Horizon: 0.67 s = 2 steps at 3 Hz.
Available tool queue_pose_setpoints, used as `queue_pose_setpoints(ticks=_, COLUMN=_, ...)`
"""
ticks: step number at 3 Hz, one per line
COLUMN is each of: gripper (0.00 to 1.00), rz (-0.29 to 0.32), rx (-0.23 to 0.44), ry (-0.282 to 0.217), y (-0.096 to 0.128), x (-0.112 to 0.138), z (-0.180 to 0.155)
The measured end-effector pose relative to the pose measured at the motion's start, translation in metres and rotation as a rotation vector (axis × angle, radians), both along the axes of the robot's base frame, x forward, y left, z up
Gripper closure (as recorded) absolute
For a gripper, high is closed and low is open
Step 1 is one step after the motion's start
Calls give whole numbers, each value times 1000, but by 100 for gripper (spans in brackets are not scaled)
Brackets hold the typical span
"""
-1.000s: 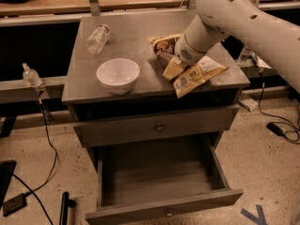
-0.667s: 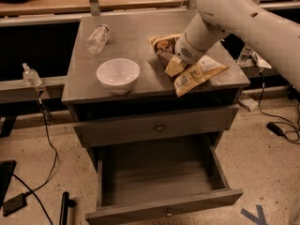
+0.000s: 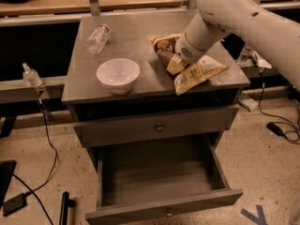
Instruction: Place brown chip bag into middle drawer
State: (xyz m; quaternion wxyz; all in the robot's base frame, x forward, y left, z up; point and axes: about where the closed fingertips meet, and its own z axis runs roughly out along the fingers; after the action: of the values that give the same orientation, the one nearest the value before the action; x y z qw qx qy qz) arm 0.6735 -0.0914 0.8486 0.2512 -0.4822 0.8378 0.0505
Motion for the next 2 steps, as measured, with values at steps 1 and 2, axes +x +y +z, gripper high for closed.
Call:
queue_pose_setpoints(ticks=1, gripper=100, rz=0, rx=0, ry=0, y=0, x=0, z=0)
queue_pose_setpoints(ticks=2, gripper=100, rz=0, rx=0, ry=0, y=0, x=0, z=0)
